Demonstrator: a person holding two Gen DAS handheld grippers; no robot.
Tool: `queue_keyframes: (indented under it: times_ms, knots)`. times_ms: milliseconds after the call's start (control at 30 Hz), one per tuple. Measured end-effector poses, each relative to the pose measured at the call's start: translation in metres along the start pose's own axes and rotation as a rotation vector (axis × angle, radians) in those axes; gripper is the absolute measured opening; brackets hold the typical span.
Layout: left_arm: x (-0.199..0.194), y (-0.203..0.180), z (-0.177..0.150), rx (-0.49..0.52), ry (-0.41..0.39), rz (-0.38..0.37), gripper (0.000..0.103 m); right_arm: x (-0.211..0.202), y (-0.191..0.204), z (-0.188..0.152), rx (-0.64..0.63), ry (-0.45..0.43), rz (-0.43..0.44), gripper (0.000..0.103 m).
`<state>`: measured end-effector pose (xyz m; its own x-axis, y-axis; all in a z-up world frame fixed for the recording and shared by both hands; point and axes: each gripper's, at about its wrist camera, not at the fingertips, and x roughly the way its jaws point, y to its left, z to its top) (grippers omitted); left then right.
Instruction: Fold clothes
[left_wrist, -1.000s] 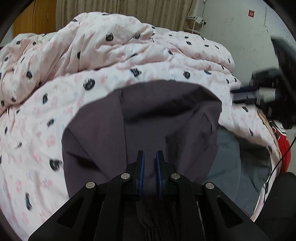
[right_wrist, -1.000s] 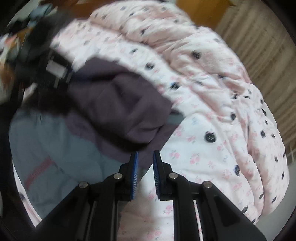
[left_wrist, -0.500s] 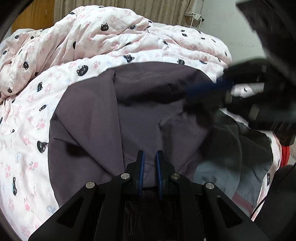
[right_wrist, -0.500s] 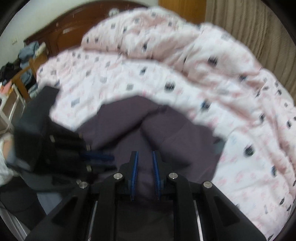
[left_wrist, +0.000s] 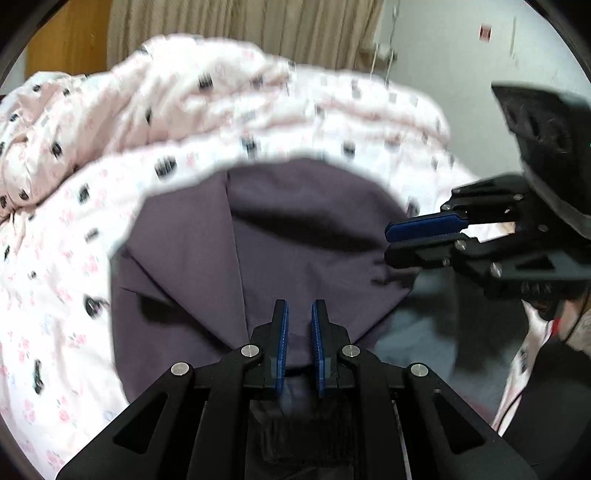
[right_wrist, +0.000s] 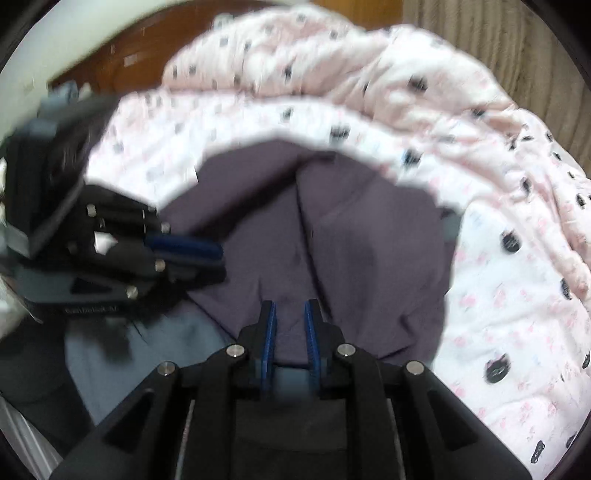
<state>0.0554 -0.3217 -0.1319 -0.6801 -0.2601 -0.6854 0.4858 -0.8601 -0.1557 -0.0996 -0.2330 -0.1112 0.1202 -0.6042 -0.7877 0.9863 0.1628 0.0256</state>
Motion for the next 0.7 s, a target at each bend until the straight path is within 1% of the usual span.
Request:
queue_keyframes:
  times_ms: [67, 100, 133, 167, 200, 233, 333, 400, 467, 533, 567, 633, 700]
  knots:
    - [-0.016, 0.01, 0.007, -0.041, -0.084, 0.003, 0.011, -0.017, -0.008, 0.008, 0.032, -0.062, 0.009, 0.017]
    - [-0.021, 0.016, 0.009, -0.067, -0.114, 0.019, 0.013, -0.022, -0.013, 0.013, 0.047, -0.086, -0.002, 0.017]
    - [-0.024, 0.023, 0.011, -0.097, -0.138, 0.046, 0.015, -0.028, -0.018, 0.018, 0.062, -0.109, -0.014, 0.017]
    - [-0.024, 0.03, 0.011, -0.126, -0.145, 0.082, 0.021, -0.028, -0.021, 0.023, 0.07, -0.115, -0.033, 0.017]
    - [-0.021, 0.035, 0.009, -0.144, -0.135, 0.116, 0.025, -0.028, -0.025, 0.028, 0.078, -0.12, -0.052, 0.017]
    - [-0.017, 0.039, 0.007, -0.16, -0.12, 0.145, 0.026, -0.023, -0.027, 0.033, 0.084, -0.116, -0.064, 0.017]
    - [0.003, 0.046, -0.002, -0.184, -0.029, 0.192, 0.026, -0.002, -0.036, 0.048, 0.104, -0.092, -0.085, 0.017]
    - [0.016, 0.049, -0.009, -0.197, 0.031, 0.221, 0.026, 0.023, -0.041, 0.054, 0.105, -0.046, -0.101, 0.017]
    - [0.027, 0.048, -0.014, -0.189, 0.079, 0.239, 0.026, 0.05, -0.048, 0.055, 0.104, 0.037, -0.164, 0.017]
    - [0.033, 0.046, -0.015, -0.17, 0.102, 0.254, 0.026, 0.066, -0.054, 0.048, 0.117, 0.088, -0.201, 0.017]
    - [0.034, 0.046, -0.016, -0.165, 0.105, 0.257, 0.027, 0.071, -0.059, 0.044, 0.124, 0.107, -0.208, 0.015]
    - [0.035, 0.046, -0.016, -0.159, 0.109, 0.261, 0.027, 0.078, -0.068, 0.04, 0.148, 0.127, -0.204, 0.014]
    - [0.03, 0.045, -0.014, -0.161, 0.095, 0.263, 0.027, 0.075, -0.068, 0.038, 0.156, 0.119, -0.197, 0.015]
